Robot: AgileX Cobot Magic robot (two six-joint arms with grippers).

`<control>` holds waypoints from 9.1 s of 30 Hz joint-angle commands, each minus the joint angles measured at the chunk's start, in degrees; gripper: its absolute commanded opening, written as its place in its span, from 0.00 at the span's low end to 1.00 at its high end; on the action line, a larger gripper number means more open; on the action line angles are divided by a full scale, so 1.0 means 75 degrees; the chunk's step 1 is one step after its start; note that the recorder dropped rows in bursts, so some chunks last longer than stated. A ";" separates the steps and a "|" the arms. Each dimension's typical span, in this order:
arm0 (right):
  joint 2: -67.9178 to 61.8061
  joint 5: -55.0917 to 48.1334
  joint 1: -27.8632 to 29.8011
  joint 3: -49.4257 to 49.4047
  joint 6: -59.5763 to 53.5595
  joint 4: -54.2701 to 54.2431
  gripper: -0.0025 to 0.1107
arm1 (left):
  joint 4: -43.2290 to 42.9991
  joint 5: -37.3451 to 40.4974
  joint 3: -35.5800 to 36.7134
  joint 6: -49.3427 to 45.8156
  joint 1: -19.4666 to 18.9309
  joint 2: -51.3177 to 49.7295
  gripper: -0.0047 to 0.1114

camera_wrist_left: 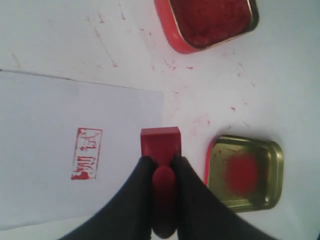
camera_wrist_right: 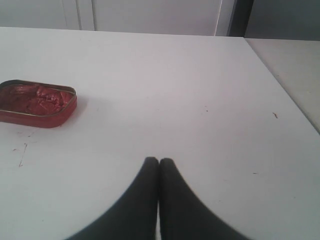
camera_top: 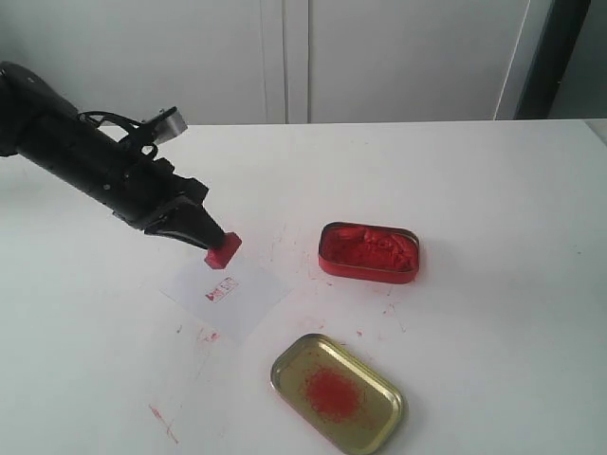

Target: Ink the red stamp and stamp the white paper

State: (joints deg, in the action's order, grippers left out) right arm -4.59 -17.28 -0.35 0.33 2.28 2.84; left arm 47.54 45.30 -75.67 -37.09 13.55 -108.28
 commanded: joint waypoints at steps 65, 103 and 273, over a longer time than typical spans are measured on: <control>0.0012 0.0094 0.0046 -0.0044 0.0016 0.0011 0.02 | 0.0615 0.0375 0.3179 -0.1178 -0.1638 0.0132 0.04; 0.0012 0.0094 0.0046 -0.0044 0.0016 0.0011 0.02 | -0.1431 -0.0690 0.3144 0.0391 -0.1638 0.1755 0.32; 0.0012 0.0094 0.0046 -0.0044 0.0190 0.0012 0.02 | -0.6059 -0.2449 0.8297 0.5146 -0.1638 1.3313 0.04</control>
State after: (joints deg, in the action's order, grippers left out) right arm -4.59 -17.28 -0.35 0.33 3.47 2.84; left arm 1.92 26.73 -14.49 0.97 1.42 -8.72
